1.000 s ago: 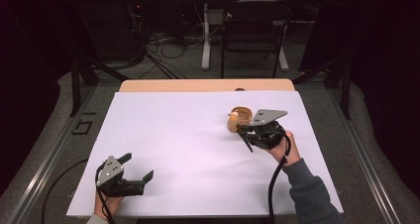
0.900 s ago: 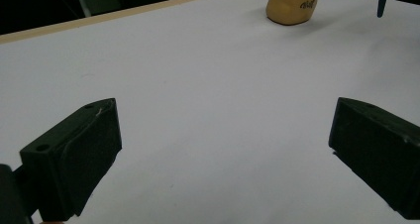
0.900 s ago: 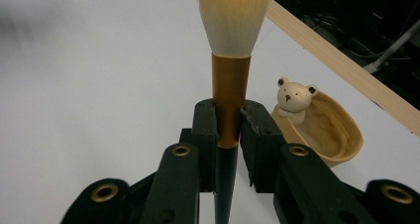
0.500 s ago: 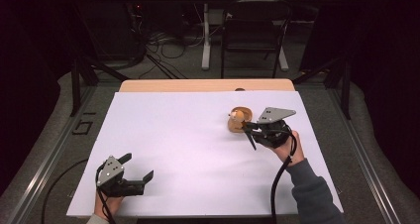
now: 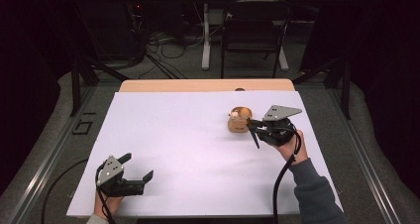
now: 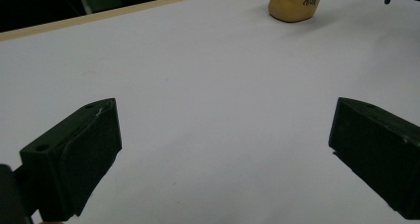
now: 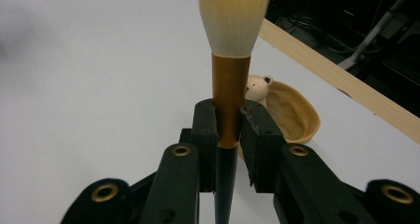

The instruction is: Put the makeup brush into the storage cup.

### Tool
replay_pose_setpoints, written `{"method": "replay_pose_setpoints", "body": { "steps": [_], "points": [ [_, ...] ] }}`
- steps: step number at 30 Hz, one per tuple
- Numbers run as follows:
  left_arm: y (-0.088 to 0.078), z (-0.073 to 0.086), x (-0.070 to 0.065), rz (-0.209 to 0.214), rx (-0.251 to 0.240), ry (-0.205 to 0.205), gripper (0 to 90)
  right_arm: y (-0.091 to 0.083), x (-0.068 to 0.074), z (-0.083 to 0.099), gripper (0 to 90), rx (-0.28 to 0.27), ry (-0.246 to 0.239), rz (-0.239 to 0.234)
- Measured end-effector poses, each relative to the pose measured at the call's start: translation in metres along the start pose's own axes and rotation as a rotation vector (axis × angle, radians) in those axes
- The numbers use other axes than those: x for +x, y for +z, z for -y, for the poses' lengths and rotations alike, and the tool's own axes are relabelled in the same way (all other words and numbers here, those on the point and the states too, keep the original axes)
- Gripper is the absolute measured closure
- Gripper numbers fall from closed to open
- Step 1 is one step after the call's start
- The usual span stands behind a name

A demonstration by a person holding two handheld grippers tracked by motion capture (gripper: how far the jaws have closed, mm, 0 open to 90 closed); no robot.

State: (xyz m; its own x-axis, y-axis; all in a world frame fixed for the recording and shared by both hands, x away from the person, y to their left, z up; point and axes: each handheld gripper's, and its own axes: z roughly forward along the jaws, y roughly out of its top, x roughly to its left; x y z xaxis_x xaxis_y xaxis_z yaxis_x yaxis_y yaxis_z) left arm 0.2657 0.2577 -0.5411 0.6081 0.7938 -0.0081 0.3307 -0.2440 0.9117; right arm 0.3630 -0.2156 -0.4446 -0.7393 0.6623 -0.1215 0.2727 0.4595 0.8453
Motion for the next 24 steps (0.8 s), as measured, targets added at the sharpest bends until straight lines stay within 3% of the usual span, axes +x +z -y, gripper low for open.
{"method": "replay_pose_setpoints", "body": {
  "steps": [24],
  "points": [
    [0.001, 0.0, -0.001, 0.007, 0.003, 0.0, 0.0, -0.01, -0.009, -0.002, 77.5, -0.034, 0.039, 0.05]
  ]
}}
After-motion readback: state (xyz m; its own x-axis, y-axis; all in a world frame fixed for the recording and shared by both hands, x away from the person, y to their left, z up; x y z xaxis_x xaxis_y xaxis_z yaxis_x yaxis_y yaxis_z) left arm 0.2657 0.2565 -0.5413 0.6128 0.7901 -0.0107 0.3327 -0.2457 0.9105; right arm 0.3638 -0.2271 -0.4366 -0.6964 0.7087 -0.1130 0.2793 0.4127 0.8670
